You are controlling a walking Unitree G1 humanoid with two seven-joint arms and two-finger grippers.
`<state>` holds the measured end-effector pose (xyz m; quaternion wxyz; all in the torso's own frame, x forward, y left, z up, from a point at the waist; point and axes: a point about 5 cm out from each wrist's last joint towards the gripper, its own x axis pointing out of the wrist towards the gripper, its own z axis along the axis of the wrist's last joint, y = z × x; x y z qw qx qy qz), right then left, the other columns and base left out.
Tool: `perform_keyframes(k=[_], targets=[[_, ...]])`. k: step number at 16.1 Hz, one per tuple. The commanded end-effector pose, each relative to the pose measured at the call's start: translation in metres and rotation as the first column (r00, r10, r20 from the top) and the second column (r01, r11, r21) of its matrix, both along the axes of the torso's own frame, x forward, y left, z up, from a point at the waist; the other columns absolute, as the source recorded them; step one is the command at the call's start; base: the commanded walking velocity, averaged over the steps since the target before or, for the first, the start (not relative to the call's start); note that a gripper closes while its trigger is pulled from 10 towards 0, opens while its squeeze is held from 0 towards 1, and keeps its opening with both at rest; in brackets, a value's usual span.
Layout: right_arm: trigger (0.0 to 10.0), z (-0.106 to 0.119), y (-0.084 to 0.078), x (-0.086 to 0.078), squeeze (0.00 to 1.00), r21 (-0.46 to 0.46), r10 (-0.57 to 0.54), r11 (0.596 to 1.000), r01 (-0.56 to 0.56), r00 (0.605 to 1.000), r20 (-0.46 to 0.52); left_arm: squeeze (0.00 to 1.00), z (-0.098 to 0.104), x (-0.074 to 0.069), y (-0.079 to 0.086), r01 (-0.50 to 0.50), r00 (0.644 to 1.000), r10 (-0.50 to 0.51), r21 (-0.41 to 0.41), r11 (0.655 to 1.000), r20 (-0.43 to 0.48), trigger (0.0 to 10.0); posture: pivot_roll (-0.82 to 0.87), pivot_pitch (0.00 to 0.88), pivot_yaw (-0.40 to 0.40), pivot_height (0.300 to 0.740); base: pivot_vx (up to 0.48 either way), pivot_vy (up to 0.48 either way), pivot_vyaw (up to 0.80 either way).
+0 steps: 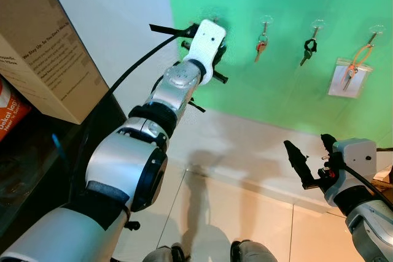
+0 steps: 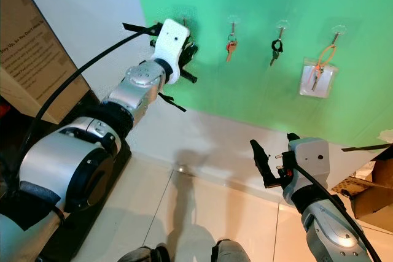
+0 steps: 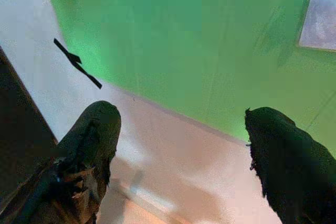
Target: Hang keys on a hook
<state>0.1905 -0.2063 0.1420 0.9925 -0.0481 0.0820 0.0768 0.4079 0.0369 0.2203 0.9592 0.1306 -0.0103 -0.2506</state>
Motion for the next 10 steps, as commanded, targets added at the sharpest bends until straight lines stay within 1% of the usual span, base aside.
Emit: perform_keyframes(k=[1, 4, 8, 10], targets=[[10.0, 0.0042, 0.0024, -0.0022, 0.00, 0.002, 0.018, 1.000, -0.018, 1.000, 0.008, 0.00, 0.0008, 0.0018, 0.0039, -0.018, 1.000, 0.018, 0.024, 1.000, -0.010, 10.0, -0.37, 0.113, 0.085, 0.740, 0.000, 0.000, 0.00], [10.0, 0.0050, 0.0009, -0.0039, 0.00, 0.005, 0.010, 1.000, -0.010, 1.000, 0.007, 0.00, 0.0019, 0.0029, 0.0061, -0.042, 0.999, 0.043, 0.033, 0.999, -0.004, 10.0, -0.37, 0.119, 0.084, 0.740, 0.000, 0.000, 0.00], [10.0, 0.0053, -0.0006, -0.0043, 0.00, 0.008, 0.010, 1.000, -0.010, 1.000, 0.004, 0.00, 0.0022, 0.0022, 0.0041, -0.054, 0.998, 0.053, 0.046, 0.997, 0.024, 10.0, -0.37, 0.121, 0.070, 0.740, 0.000, 0.000, 0.00], [10.0, 0.0060, -0.0007, -0.0031, 0.00, 0.008, 0.015, 1.000, -0.015, 1.000, 0.005, 0.00, 0.0061, 0.0032, 0.0059, -0.077, 0.996, 0.075, 0.026, 0.997, 0.047, 10.0, -0.38, 0.121, 0.065, 0.740, 0.000, 0.000, 0.00]])
